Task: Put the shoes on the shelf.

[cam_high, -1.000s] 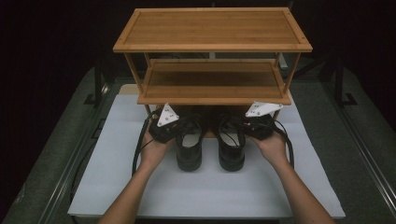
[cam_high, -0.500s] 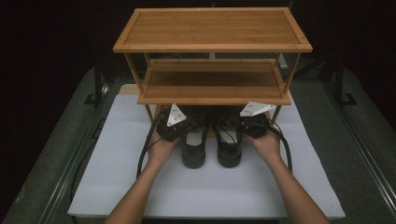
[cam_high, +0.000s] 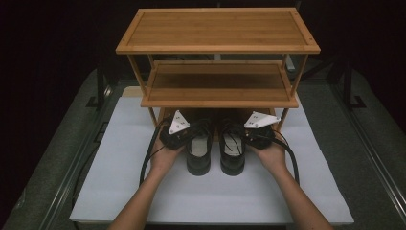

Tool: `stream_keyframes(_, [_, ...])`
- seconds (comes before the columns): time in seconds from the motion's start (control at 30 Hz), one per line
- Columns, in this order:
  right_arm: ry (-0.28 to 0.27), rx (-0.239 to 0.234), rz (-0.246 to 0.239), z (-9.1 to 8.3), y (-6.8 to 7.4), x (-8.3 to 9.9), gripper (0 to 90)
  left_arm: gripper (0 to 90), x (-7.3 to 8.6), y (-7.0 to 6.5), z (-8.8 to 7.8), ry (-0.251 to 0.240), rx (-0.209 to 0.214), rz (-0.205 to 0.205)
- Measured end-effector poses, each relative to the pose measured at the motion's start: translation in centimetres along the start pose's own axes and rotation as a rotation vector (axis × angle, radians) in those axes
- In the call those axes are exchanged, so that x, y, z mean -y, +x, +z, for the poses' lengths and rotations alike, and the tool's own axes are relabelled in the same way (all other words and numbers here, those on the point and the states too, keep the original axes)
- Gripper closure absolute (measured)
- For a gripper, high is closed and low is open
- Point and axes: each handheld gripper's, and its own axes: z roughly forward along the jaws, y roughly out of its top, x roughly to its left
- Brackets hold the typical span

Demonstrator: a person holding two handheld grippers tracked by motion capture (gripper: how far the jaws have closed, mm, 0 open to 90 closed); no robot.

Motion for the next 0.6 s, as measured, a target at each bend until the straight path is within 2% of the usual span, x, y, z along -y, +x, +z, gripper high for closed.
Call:
stream_keyframes(0.1, [-0.004,-0.008,0.024,0.0,-0.2,0.0,71.7,71.0,-0.1,0.2,0.0,-0.001,0.016,-0.024])
stream_keyframes(0.2, [0.011,-0.012,0.047,-0.3,-0.4,-0.1,61.8,61.0,0.0,0.6,-0.2,0.0,0.048,-0.071])
stream_keyframes(0.33, [0.011,-0.028,0.099,-1.1,-0.8,0.0,52.0,49.2,0.1,1.2,-1.0,-0.006,0.077,-0.103])
stream_keyframes(0.37, [0.012,-0.028,0.102,-1.3,-0.8,0.0,50.9,47.2,0.1,1.3,-1.3,-0.007,0.091,-0.11])
stream_keyframes(0.6, [-0.012,-0.063,0.161,-3.3,-0.9,0.1,45.4,38.4,0.0,1.4,-3.7,-0.003,0.124,-0.119])
